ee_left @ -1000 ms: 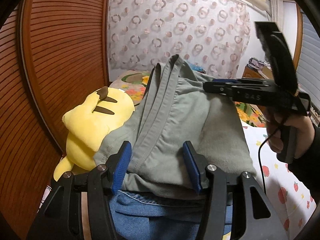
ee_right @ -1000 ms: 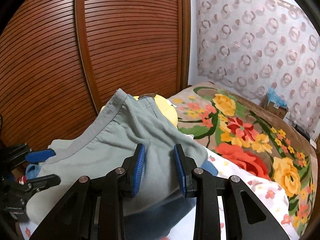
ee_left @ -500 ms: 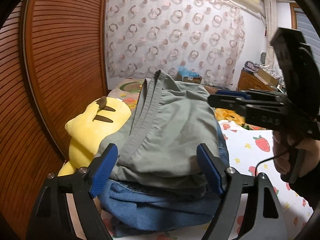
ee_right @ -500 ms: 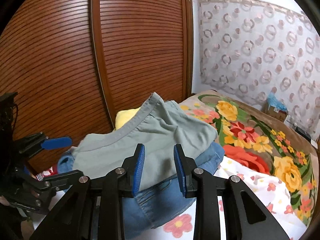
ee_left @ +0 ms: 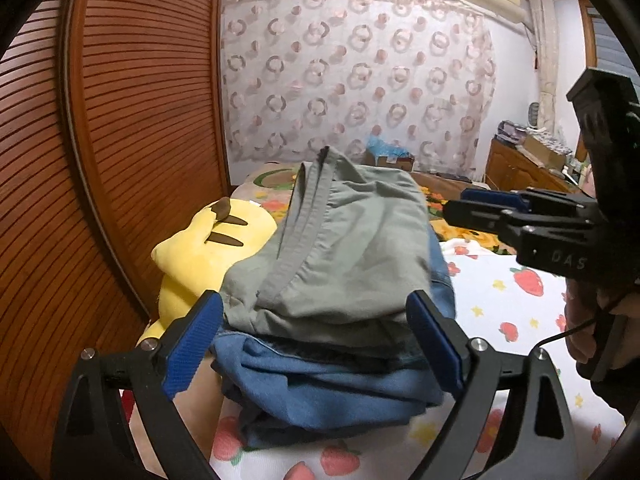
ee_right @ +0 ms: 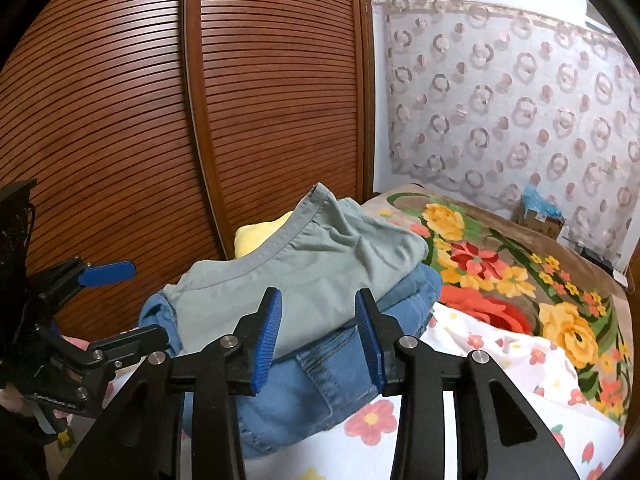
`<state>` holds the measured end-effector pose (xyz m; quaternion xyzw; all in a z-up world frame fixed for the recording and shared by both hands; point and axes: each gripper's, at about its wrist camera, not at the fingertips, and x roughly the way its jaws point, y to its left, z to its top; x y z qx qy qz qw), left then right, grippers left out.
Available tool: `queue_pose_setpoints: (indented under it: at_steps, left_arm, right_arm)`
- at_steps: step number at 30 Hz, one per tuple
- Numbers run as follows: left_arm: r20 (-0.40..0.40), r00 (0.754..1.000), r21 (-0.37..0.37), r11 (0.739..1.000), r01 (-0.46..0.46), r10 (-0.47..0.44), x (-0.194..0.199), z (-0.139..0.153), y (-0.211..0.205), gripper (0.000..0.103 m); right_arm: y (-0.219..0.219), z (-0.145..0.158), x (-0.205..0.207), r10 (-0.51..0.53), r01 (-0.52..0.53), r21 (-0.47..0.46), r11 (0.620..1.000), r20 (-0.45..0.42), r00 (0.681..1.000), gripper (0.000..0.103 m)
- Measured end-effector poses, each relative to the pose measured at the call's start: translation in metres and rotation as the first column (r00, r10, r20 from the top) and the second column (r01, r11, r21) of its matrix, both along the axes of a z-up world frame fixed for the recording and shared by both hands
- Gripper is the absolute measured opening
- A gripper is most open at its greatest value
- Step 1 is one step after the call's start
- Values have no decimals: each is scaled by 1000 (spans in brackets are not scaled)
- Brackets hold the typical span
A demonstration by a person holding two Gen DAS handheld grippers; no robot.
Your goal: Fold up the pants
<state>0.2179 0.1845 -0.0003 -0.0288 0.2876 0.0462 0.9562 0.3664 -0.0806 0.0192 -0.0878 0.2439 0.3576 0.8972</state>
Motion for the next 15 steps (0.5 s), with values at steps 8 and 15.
queue_pose_setpoints:
  at_steps: [8, 15]
  left_arm:
    - [6, 1000, 20, 1000, -7, 7, -20, 8, -9, 93]
    - [32, 999, 3, 1000, -11, 11, -43, 20, -19, 93]
  right_arm:
    - [-9, 5, -32, -41, 41, 6, 999, 9, 999, 44]
    - [-24, 11, -71, -60, 59, 19, 998, 25, 998, 45]
